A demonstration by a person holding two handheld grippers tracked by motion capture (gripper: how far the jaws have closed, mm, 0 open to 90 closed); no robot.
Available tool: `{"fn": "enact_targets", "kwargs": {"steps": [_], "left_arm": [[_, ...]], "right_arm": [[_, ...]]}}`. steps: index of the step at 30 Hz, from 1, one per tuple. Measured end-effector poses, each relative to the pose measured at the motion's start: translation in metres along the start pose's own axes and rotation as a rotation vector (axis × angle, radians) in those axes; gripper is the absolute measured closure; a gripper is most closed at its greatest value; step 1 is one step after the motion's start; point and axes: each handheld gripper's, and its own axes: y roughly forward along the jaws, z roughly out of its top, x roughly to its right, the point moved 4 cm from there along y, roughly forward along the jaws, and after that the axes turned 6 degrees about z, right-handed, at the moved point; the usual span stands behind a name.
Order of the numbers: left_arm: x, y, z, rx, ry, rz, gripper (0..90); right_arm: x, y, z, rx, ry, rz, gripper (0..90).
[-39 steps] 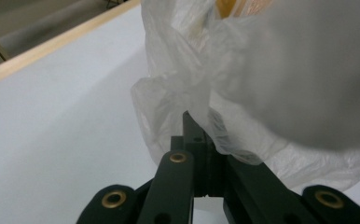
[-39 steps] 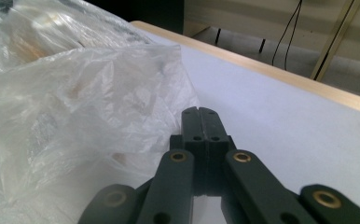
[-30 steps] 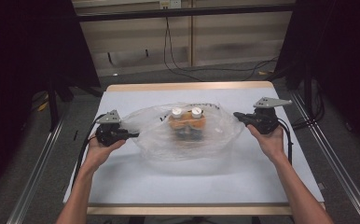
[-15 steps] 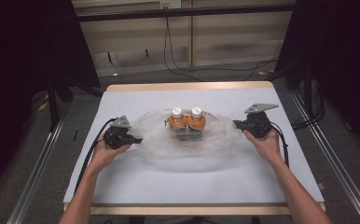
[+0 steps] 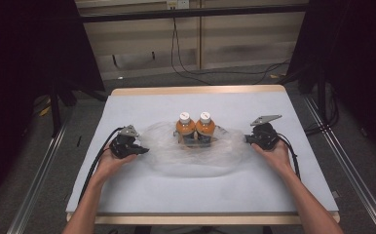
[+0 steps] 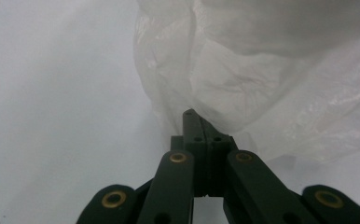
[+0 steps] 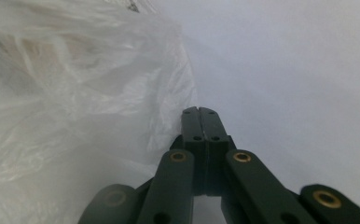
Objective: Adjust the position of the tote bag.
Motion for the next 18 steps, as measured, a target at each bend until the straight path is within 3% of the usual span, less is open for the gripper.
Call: {"fn": "enact_targets", "kwargs": {"steps": [3,6,11,13,14,16,18], "left_arm": [[-0.001,0.001,-0.002,0.002,-0.016,0.002,90.0],[-0.001,0.001,-0.002,-0.002,0.006,0.017,90.0],[-0.001,-0.001,-0.003,0.001,-0.012,-0.002,90.0],[-0.001,-0.002,-0.002,0.02,-0.025,0.004,80.9],[-0.001,-0.003,-0.001,0.028,-0.029,0.004,80.9],[-0.001,-0.006,0.001,0.05,-0.038,0.006,73.3],[-0.001,-0.01,0.002,0.067,-0.039,0.007,72.3]], "right_arm": [[0.002,0.001,-0.003,0.002,0.015,0.003,90.0],[0.001,0.001,-0.004,0.003,0.017,0.003,90.0],[0.002,0.001,-0.005,0.019,0.035,0.004,90.0],[0.002,0.001,-0.005,0.023,0.032,0.007,90.0],[0.001,0.002,-0.004,0.027,0.026,0.012,89.9],[-0.003,0.001,-0.003,0.028,0.028,0.012,80.7],[-0.004,0.0,-0.002,0.039,0.024,0.018,79.6]]}}
